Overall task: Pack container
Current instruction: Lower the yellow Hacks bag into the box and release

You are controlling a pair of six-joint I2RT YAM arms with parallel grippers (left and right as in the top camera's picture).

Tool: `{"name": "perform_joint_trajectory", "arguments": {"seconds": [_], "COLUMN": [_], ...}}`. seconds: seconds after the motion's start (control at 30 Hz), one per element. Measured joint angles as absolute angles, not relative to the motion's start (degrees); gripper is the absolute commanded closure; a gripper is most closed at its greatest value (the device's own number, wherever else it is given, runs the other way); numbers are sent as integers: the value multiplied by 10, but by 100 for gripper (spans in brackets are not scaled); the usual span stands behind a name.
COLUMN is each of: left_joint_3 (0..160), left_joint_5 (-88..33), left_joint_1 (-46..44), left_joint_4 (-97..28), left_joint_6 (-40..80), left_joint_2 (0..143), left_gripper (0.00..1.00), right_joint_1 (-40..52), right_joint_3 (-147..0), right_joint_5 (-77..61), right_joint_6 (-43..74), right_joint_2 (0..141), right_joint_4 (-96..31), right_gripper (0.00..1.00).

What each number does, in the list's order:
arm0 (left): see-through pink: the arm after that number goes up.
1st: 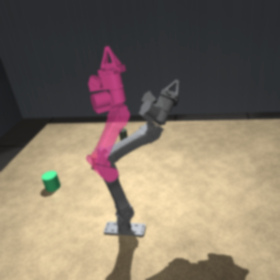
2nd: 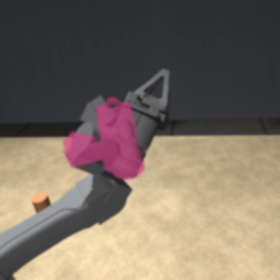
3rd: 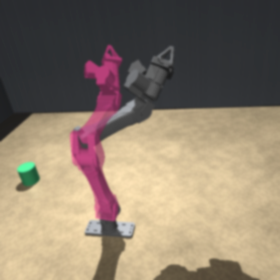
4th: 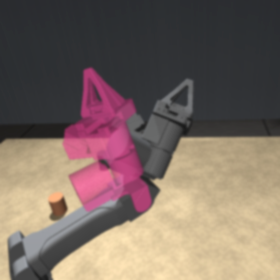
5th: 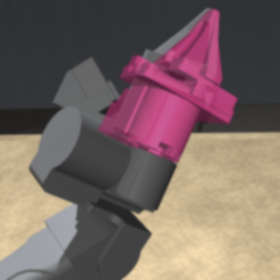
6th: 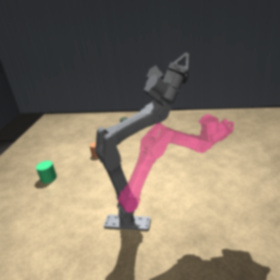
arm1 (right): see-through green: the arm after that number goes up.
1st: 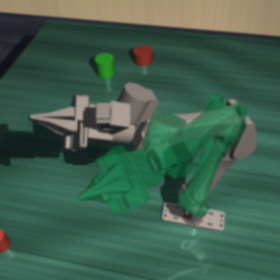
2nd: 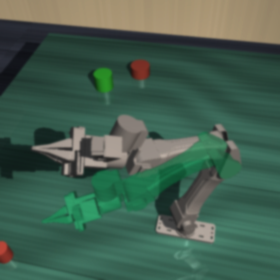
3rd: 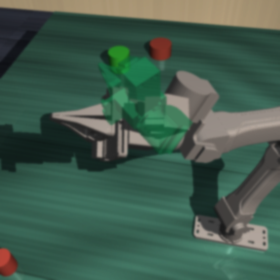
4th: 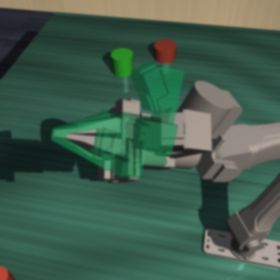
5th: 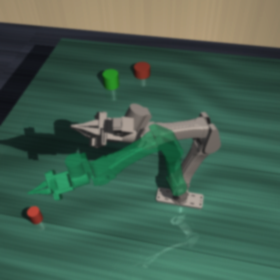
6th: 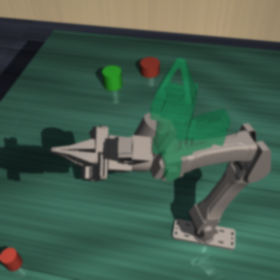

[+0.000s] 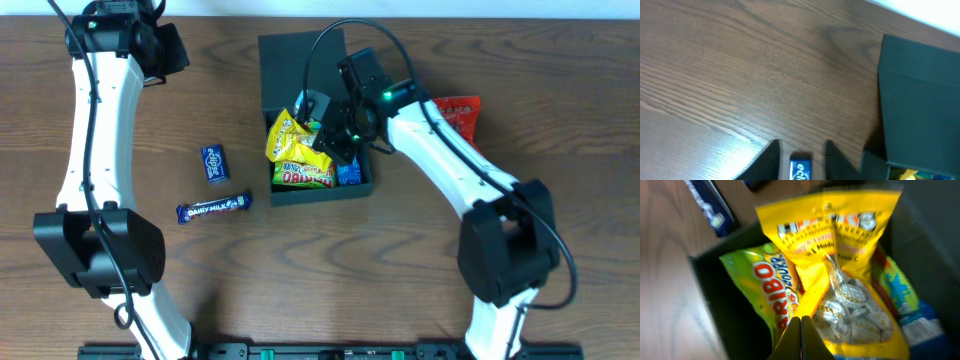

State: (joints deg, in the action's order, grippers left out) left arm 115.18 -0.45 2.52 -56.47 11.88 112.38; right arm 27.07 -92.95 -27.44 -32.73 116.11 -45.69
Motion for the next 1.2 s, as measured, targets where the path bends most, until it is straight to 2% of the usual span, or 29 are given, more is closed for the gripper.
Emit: {"name": "perform_joint_trajectory", "arguments": {"seconds": [0.07, 0.33, 0.47, 0.6, 0.87, 1.2], "left_joint_3": [1152, 1152, 1152, 1152, 1152, 1152], "left_joint_5": [-8, -13, -13, -13, -13, -13], "left_joint_1": [25, 25, 25, 25, 25, 25], "left_joint_4": [-565, -564, -564, -565, -565, -566], "left_joint_6": [120, 118, 116, 115, 115, 115], "left_joint_2": [1124, 1124, 1124, 1124, 1124, 1124], "left_gripper": [53, 53, 53, 53, 53, 53], "right_joint_1": [271, 267, 267, 267, 267, 267], "right_joint_3": [-929, -929, -929, -928, -929, -929], "right_joint_5": [-265, -205, -197, -253, -304, -319], "right_joint_6": [-331, -337, -337, -337, -334, -306], "right_joint_2": [1184, 1219, 1219, 1212, 1166, 1270], "right_joint_4": [-449, -355, -352, -375, -286, -263], "right_gripper": [99, 99, 99, 99, 99, 99]}}
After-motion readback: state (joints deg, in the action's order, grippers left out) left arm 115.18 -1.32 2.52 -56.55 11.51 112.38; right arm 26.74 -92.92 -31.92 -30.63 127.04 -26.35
